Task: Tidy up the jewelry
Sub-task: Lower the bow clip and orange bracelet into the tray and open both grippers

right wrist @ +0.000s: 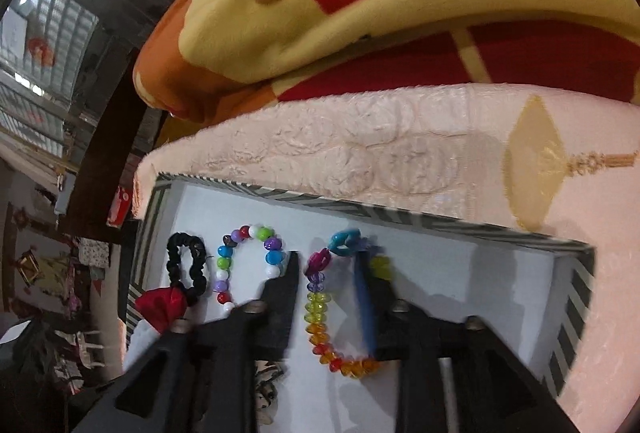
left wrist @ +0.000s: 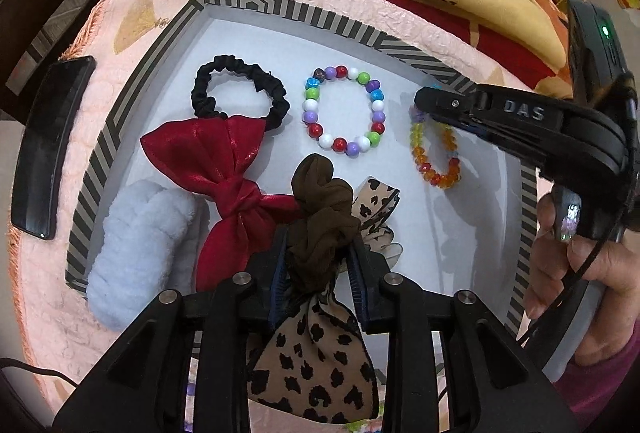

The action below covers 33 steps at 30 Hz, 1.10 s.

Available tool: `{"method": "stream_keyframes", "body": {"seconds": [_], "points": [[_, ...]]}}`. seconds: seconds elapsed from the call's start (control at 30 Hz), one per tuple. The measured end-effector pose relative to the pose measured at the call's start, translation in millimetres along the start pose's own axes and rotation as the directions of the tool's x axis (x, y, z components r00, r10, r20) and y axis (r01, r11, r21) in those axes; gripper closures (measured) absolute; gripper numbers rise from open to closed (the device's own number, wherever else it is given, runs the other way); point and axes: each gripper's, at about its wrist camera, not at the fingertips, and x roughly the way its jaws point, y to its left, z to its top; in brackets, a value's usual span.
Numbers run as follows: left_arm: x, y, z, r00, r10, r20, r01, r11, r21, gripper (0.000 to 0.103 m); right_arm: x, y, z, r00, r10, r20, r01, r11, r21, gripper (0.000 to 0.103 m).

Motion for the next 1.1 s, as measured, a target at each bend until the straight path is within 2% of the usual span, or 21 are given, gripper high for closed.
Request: {"method": "stream_keyframes", "body": {"seconds": [0.13, 0.3, 0.63, 0.87, 1.1], "points": [[-5, -4, -3, 1.0, -0.007, 0.01, 0.007, 1.0, 0.012, 0.062, -21, -1, -5, 1.0, 0.0, 0.027, 0.0, 1.0, -0.012, 0.071], [-19, -7, -6, 0.999, -0.007, 0.042, 0.006, 1.0, 0.028, 0.055, -54, 1, -22, 0.998, 0.015, 0.066, -0.015, 1.0, 0.0, 0.071], [-54, -11, -26, 0.993, 0.007, 0.117, -0.016, 0.997, 0.079, 0.054, -112, 18, -84, 0.991, -0.034, 0.126, 0.037, 0.999, -0.026, 0.068], [-76, -8, -55, 0.99, 0.014, 0.143, -0.032, 0.992, 0.125, 0.054, -134, 26, -130, 0.988, -0.077, 0.136, 0.081, 0.996, -0.025, 0.066], [-86, 7, -85, 0.991, 0.021, 0.135, -0.042, 0.987, 0.154, 0.054, -141, 34, -175, 0.985, -0.109, 0.131, 0.11, 0.994, -0.004, 0.066]]}}
